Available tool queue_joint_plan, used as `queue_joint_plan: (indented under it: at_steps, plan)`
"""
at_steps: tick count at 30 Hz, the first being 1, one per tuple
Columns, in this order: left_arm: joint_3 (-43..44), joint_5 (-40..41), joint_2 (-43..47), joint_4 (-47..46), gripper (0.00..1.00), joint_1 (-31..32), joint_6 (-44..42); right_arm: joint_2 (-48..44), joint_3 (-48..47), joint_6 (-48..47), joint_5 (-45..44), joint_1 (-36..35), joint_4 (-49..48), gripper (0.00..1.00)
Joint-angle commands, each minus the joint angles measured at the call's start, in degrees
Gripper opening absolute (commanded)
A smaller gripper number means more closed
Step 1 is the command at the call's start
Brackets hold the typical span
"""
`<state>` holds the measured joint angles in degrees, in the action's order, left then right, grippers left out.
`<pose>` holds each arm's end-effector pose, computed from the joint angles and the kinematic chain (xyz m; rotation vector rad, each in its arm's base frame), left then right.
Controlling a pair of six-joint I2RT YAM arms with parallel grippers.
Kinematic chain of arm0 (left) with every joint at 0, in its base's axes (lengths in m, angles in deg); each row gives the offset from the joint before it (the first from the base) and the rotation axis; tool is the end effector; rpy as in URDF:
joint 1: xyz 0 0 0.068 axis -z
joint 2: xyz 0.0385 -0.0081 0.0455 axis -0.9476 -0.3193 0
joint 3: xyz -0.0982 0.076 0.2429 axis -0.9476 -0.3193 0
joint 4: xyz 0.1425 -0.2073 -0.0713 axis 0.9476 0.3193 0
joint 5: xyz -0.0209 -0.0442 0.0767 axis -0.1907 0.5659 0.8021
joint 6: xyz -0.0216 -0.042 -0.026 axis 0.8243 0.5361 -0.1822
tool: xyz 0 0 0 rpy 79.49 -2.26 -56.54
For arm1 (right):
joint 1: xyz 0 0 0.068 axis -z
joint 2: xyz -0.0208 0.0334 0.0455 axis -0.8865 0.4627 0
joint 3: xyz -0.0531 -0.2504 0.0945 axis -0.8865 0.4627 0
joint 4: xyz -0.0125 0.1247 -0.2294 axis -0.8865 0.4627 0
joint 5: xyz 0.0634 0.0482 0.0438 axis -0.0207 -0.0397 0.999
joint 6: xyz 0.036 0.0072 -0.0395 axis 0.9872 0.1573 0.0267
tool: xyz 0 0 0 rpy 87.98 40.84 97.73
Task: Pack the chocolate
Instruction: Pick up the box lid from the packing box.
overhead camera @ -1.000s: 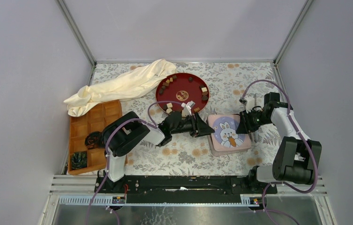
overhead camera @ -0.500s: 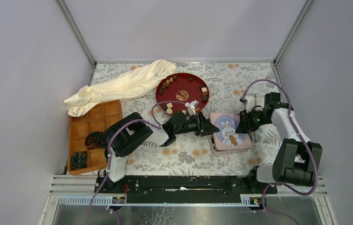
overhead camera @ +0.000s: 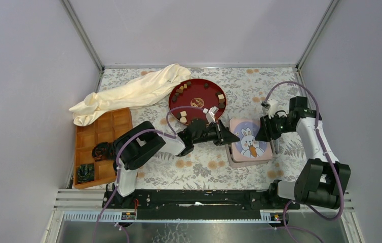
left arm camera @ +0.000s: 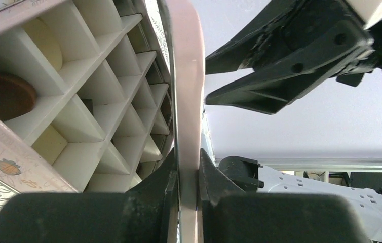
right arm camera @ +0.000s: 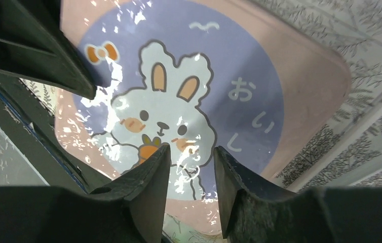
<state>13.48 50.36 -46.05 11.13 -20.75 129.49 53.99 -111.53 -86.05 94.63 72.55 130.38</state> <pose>0.2403 -0.3136 0.1531 -0.0460 2.1030 -1.8029 0.2358 -0.0182 0.2390 -0.7688 2.3420 0.6650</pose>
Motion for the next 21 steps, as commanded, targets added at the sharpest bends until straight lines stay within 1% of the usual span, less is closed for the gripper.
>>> queue_joint_plan:
  at_steps: [1, 6, 10, 13, 16, 18, 19, 21]
  plan:
    - [1.3, 0.0, -0.2, -3.8, 0.00, 0.2, -1.8, -4.3, -5.8, -0.1, 4.6, 0.7, 3.1, 0.46]
    - [-0.4, -0.3, 3.3, -7.4, 0.00, -1.0, -1.9, -8.2, -10.6, 0.6, 8.9, 1.7, 6.2, 0.50]
    - [-4.6, 0.4, 8.7, -11.9, 0.00, -2.3, -2.5, -12.1, -12.1, 3.7, 12.2, 2.3, 5.2, 0.56]
    - [-8.4, 0.4, 13.2, -15.9, 0.00, -3.8, -2.8, -15.1, -11.3, 8.6, 13.9, 3.0, 0.3, 0.66]
    - [-12.1, -0.6, 17.0, -20.0, 0.00, -5.7, -1.9, -16.3, -9.6, 14.9, 15.3, 3.5, -5.2, 0.86]
    - [-14.3, -1.5, 18.8, -22.1, 0.00, -6.9, -0.9, -15.5, -9.0, 17.6, 18.3, 4.4, -7.0, 0.97]
    - [-15.4, -1.8, 19.5, -23.9, 0.00, -7.3, -0.5, -14.8, -8.6, 18.9, 21.3, 5.1, -7.7, 0.99]
    - [-17.4, -2.5, 20.7, -26.4, 0.00, -7.8, 0.0, -13.6, -7.1, 21.6, 28.4, 6.3, -9.8, 1.00]
